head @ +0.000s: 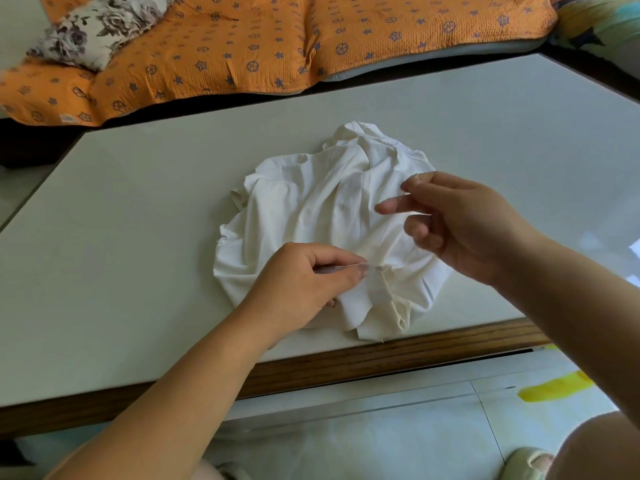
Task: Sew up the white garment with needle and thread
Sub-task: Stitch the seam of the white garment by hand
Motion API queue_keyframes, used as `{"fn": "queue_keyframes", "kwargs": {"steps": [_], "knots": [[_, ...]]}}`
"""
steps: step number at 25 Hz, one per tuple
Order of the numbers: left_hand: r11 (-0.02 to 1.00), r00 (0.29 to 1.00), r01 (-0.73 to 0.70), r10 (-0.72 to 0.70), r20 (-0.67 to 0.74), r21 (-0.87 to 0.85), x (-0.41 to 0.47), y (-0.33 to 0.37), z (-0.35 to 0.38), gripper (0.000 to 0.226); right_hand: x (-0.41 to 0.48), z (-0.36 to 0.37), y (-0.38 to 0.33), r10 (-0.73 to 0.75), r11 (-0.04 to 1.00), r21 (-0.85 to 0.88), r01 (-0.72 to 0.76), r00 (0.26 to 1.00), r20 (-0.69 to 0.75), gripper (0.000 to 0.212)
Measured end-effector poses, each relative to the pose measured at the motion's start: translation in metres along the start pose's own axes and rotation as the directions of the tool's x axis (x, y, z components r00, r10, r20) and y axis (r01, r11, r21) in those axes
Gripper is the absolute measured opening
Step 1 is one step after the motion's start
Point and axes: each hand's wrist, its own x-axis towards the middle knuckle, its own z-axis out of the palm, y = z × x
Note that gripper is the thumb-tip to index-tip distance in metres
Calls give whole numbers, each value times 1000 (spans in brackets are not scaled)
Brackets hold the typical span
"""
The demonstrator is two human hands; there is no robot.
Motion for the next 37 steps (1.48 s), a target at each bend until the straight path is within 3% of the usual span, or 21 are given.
{"fn": "queue_keyframes", "kwargs": {"steps": [3,5,11,17,19,22,25,27,33,35,37], "knots": [[999,999,34,-34,25,-16,0,0,-3,12,8,-6,-7,20,966,256,-22,1000,8,15],[999,998,49,-48,37,-13,1,-1,-4,12,15,-10,-8,-35,956,290,39,999,-19,13],[997,994,83,-83,77,7,2,-2,-7,11,29,-18,-6,-206,978,2,210,962,-176,12],[996,992,91,-91,85,3,1,-2,-10,14,29,-18,-8,-330,944,-80,320,920,-210,11],[993,992,106,-102,75,-43,2,-1,-11,14,24,-14,-8,-321,945,-126,303,934,-158,13],[980,989,137,-129,68,-144,3,0,-15,11,9,0,2,-171,938,-283,202,977,131,17],[963,989,139,-125,75,-229,5,0,-21,17,-3,10,15,-41,860,-471,196,947,320,17],[953,992,127,-124,30,-274,6,0,-24,23,-9,12,19,-16,785,-579,218,942,334,16],[937,991,95,-123,-62,-335,6,-1,-37,10,-28,9,16,101,562,-766,313,893,439,18],[943,992,99,-120,-45,-317,5,0,-37,11,-29,9,18,72,565,-769,299,911,407,17],[954,993,102,-116,-35,-282,5,0,-35,13,-27,10,22,-76,610,-735,296,945,317,16]]}}
